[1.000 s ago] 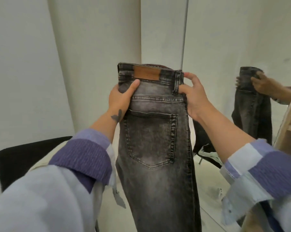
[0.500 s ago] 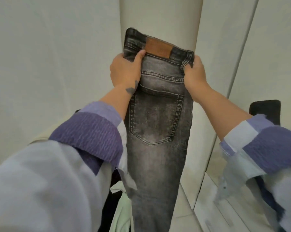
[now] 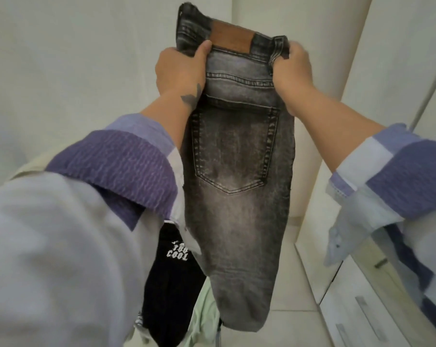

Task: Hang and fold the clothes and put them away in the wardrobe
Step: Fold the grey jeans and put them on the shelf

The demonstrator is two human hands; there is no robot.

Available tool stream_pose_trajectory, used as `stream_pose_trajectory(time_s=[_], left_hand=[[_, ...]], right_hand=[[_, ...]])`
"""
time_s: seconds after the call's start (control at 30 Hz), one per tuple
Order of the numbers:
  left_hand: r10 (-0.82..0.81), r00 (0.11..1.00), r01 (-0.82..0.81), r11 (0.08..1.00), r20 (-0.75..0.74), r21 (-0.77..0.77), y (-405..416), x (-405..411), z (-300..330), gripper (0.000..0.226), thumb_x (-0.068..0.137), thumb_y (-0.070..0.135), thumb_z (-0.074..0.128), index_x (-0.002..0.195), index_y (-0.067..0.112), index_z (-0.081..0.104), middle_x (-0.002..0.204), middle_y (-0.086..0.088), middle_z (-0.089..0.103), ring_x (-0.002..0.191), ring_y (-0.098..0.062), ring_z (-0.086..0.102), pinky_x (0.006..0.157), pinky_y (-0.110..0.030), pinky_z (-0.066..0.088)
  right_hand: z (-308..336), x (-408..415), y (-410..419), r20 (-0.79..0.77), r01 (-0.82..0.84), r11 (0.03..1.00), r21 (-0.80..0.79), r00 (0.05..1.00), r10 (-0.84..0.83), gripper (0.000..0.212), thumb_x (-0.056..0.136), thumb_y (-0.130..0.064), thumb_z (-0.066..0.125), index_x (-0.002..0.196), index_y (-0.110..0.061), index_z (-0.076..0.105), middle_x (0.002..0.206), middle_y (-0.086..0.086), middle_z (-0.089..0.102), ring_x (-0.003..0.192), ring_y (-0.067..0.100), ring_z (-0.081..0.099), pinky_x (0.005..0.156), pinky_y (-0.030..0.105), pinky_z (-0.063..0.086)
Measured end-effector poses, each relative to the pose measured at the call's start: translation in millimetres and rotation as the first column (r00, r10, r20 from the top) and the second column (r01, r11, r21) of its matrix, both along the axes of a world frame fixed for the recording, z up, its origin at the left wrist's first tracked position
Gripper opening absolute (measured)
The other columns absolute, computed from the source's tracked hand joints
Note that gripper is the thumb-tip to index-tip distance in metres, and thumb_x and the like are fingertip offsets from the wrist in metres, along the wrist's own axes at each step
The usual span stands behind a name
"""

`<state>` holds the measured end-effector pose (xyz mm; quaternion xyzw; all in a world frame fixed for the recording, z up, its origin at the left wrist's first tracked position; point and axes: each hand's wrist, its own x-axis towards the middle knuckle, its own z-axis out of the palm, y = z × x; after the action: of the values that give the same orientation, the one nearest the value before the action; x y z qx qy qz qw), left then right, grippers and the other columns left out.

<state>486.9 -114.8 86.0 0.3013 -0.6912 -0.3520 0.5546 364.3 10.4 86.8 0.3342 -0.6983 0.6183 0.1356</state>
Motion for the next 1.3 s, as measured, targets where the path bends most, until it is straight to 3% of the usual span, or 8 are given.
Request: stream_pose_trajectory(time_s=[0.27,0.67,0.83,0.9,0.97,1.07,1.17,1.3], left_hand=[[0.069,0.995,-0.072,0.997,0.078,0.029,-57.2,-8.1,8.2,0.064,0.069,0.067,0.062,0.101,0.013,0.069,0.1,-0.005,0.071,0.092,-0.024,0.066,0.081,-0.032,0.054],[0.031,0.99,-0.043,0.996,0.136,0.084,-214.3,-87.7,-54.1,0.052,0.078,0.062,0.061,0.097,0.014,0.066,0.089,0.001,0.065,0.079,-0.018,0.059,0.068,-0.026,0.041],[-0.097,0.993,0.093,0.993,0.06,0.067,-278.8,-136.6,-110.2,0.034,0.089,0.044,0.059,0.107,0.015,0.059,0.09,0.011,0.058,0.083,-0.003,0.054,0.069,-0.012,0.04],[-0.135,0.989,0.13,0.989,0.065,0.071,-299.2,-148.4,-137.5,0.021,0.092,0.036,0.058,0.104,0.019,0.058,0.087,0.015,0.056,0.076,0.003,0.052,0.064,-0.005,0.039],[-0.148,0.983,0.142,0.988,0.105,0.065,-314.3,-156.0,-164.3,0.008,0.092,0.033,0.058,0.091,0.026,0.053,0.081,0.02,0.054,0.073,0.008,0.049,0.067,-0.012,0.042],[-0.171,0.97,0.163,0.985,0.171,0.057,-324.2,-160.7,-202.0,0.012,0.09,0.032,0.059,0.084,0.034,0.049,0.081,0.019,0.055,0.081,-0.004,0.054,0.073,-0.018,0.043],[-0.209,0.953,0.189,0.976,0.219,0.107,-320.4,-158.0,-237.5,0.018,0.09,0.03,0.06,0.103,0.018,0.061,0.095,0.009,0.062,0.092,-0.009,0.056,0.079,-0.021,0.044],[-0.22,0.936,0.185,0.971,0.275,0.15,-298.6,-137.8,-274.6,0.031,0.089,0.029,0.061,0.114,0.011,0.061,0.102,0.009,0.06,0.097,-0.008,0.056,0.086,-0.021,0.042]], right_hand=[[7.8,-8.2,-58.1,0.089,-0.063,0.998,0.021,0.994,0.06,0.033,0.088,-0.016,0.039,0.112,-0.017,0.061,0.107,0.003,0.065,0.096,0.018,0.061,0.077,0.026,0.049],[-60.6,-87.1,-216.9,0.206,-0.108,0.992,0.063,0.974,0.093,0.029,0.095,-0.014,0.038,0.12,-0.017,0.054,0.105,-0.001,0.058,0.095,0.014,0.053,0.078,0.024,0.041],[-109.1,-135.9,-280.6,0.241,-0.112,0.992,0.049,0.966,0.097,0.036,0.092,0.0,0.033,0.116,-0.022,0.048,0.097,-0.006,0.053,0.082,0.008,0.051,0.064,0.016,0.043],[-131.8,-151.2,-295.5,0.248,-0.129,0.986,0.102,0.963,0.101,0.037,0.09,0.004,0.031,0.105,-0.027,0.042,0.091,-0.004,0.053,0.075,0.011,0.051,0.059,0.021,0.044],[-155.8,-162.2,-303.1,0.25,-0.148,0.974,0.172,0.963,0.102,0.036,0.088,0.005,0.03,0.101,-0.029,0.035,0.089,0.002,0.054,0.073,0.015,0.05,0.058,0.031,0.043],[-194.0,-173.2,-304.8,0.301,-0.162,0.968,0.19,0.948,0.1,0.039,0.087,0.003,0.034,0.108,-0.03,0.03,0.093,0.007,0.06,0.077,0.018,0.055,0.065,0.036,0.049],[-227.9,-173.9,-298.9,0.347,-0.173,0.953,0.25,0.934,0.078,0.049,0.089,0.001,0.041,0.127,-0.029,0.034,0.091,-0.004,0.06,0.086,0.017,0.06,0.078,0.036,0.052],[-265.2,-162.5,-277.3,0.36,-0.225,0.921,0.319,0.927,0.102,0.039,0.089,0.0,0.045,0.113,-0.031,0.04,0.098,0.001,0.064,0.085,0.016,0.059,0.077,0.035,0.051]])
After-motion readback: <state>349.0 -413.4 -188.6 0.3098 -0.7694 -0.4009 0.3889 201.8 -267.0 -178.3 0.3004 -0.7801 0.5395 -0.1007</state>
